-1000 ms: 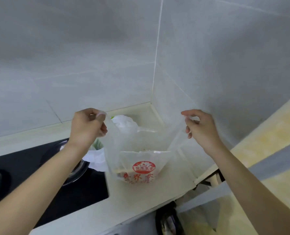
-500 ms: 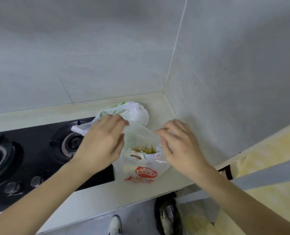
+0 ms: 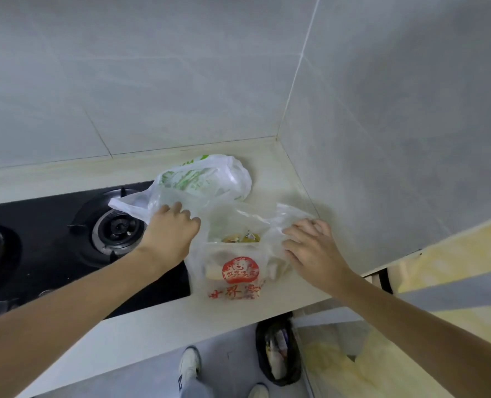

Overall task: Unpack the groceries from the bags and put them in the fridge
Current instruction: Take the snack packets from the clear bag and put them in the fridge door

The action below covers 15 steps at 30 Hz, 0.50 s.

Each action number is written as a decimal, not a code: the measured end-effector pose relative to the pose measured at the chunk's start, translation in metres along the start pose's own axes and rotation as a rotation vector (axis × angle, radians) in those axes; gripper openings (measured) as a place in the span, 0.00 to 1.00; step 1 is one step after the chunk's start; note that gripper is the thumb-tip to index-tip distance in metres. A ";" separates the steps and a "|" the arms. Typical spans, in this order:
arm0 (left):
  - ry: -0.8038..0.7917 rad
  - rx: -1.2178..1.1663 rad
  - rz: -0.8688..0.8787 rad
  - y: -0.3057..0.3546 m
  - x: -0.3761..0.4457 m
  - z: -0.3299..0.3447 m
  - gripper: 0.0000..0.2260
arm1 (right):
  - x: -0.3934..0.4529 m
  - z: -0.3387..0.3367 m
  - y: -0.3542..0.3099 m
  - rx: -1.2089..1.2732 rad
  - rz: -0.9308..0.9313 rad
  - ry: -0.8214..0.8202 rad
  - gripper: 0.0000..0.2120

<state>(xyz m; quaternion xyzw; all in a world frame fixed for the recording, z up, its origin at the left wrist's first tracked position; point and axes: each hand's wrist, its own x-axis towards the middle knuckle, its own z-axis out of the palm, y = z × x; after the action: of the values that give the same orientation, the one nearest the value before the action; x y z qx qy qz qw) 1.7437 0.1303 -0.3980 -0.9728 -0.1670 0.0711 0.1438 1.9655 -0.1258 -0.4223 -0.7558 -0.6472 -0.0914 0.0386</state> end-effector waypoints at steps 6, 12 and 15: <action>0.088 -0.031 0.590 -0.004 0.008 0.012 0.21 | 0.027 -0.004 -0.027 0.113 -0.140 -0.131 0.30; -0.167 0.027 0.478 -0.030 0.010 0.016 0.28 | 0.029 -0.002 -0.004 0.154 0.024 -0.355 0.31; 0.040 0.047 0.556 -0.037 0.006 0.019 0.08 | 0.011 0.001 0.013 0.073 -0.070 -0.057 0.12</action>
<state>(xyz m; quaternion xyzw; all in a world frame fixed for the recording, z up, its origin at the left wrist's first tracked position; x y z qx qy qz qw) 1.7341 0.1708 -0.4048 -0.9789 0.1107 0.0924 0.1445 1.9796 -0.1168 -0.4204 -0.7330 -0.6771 -0.0474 0.0447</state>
